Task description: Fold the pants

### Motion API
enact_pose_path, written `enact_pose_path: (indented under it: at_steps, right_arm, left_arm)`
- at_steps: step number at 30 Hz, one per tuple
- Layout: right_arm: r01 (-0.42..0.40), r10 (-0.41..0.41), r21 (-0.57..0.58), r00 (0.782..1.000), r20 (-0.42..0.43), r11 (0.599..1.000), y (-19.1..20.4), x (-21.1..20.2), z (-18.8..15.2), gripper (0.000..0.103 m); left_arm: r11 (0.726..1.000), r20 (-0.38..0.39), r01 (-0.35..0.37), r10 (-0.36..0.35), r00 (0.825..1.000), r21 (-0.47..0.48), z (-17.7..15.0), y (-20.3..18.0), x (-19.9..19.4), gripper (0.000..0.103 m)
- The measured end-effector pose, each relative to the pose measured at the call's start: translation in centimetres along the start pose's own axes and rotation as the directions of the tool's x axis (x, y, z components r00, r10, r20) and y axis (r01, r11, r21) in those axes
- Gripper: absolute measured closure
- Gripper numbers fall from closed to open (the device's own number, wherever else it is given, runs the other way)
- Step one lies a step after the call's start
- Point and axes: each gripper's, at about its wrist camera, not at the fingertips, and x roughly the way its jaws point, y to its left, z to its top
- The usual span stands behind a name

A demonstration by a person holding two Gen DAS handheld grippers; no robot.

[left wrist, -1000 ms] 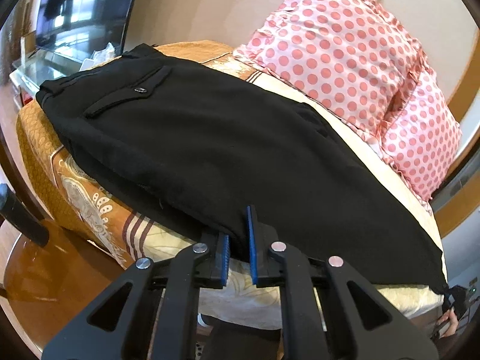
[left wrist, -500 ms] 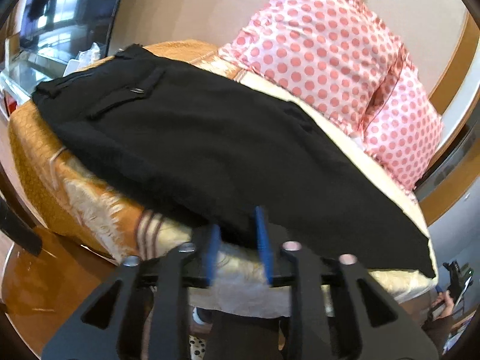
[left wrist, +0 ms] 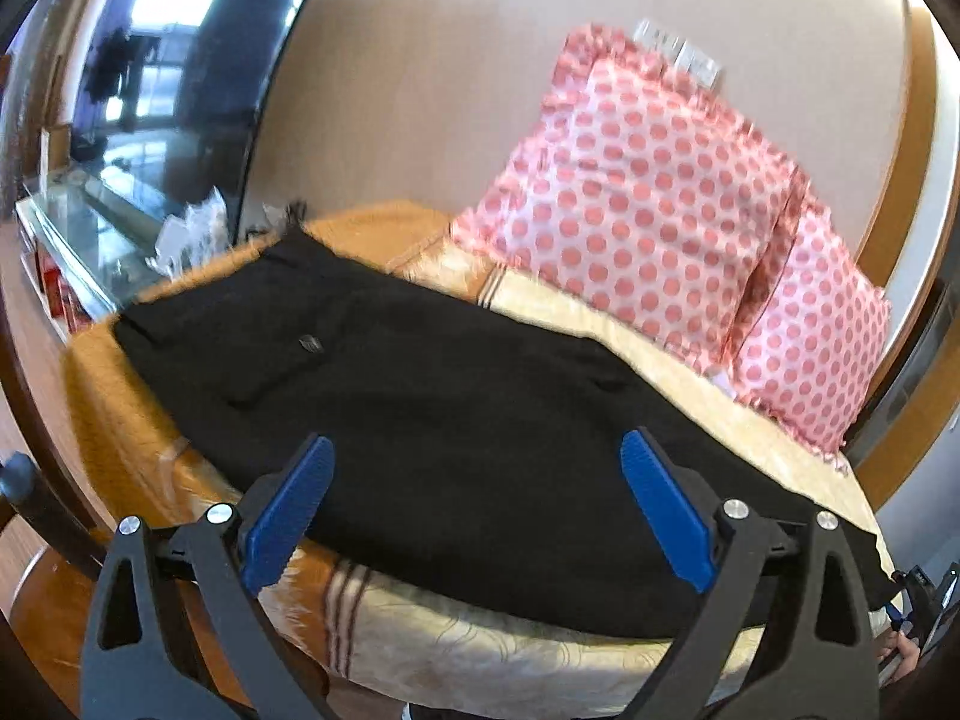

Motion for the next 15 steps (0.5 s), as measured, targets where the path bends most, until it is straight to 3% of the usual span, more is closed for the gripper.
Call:
enact_pose_path:
  at_steps: [1,2,5,7,10,12,14,15]
  right_arm:
    - [-0.051,0.052,0.032,0.998,-0.027,0.998,-0.2,0.2,-0.4,0.07]
    - [-0.086,0.09,0.062,0.995,-0.052,0.994,-0.4,0.7,-0.9,0.075]
    - [-0.049,0.05,0.031,0.998,-0.032,0.998,-0.1,1.1,-1.3,0.096]
    - [-0.062,0.063,0.043,0.998,-0.014,0.997,0.3,1.1,-1.5,0.099]
    - [-0.111,0.114,-0.076,0.993,0.031,0.991,5.3,0.1,-1.2,0.099]
    - [-0.24,0.244,-0.171,0.97,0.003,0.956,11.1,-0.4,-1.7,0.099]
    - [-0.394,0.387,-0.272,0.918,-0.082,0.878,17.6,-0.7,-3.8,0.099]
    - [-0.482,0.456,-0.319,0.876,-0.156,0.816,21.3,-0.8,-5.7,0.099]
  left_arm:
    - [1.0,-0.02,-0.002,0.002,1.0,-0.003,-0.3,0.1,0.8,0.005]
    - [1.0,-0.032,-0.004,0.004,0.999,-0.003,-0.7,0.3,1.1,0.005]
    - [1.0,-0.066,-0.014,0.014,0.998,-0.011,-1.6,0.8,2.4,0.005]
    - [1.0,-0.075,-0.007,0.006,0.997,-0.014,-2.1,1.1,2.7,0.005]
    - [1.0,-0.077,-0.005,0.006,0.997,0.007,-2.3,1.0,2.8,0.005]
    - [1.0,-0.077,-0.009,0.01,0.997,0.013,-2.3,0.9,2.9,0.005]
    - [1.0,-0.076,-0.013,0.014,0.997,0.015,-2.4,0.8,2.9,0.004]
    - [1.0,-0.073,-0.014,0.014,0.997,0.013,-2.4,0.8,2.9,0.004]
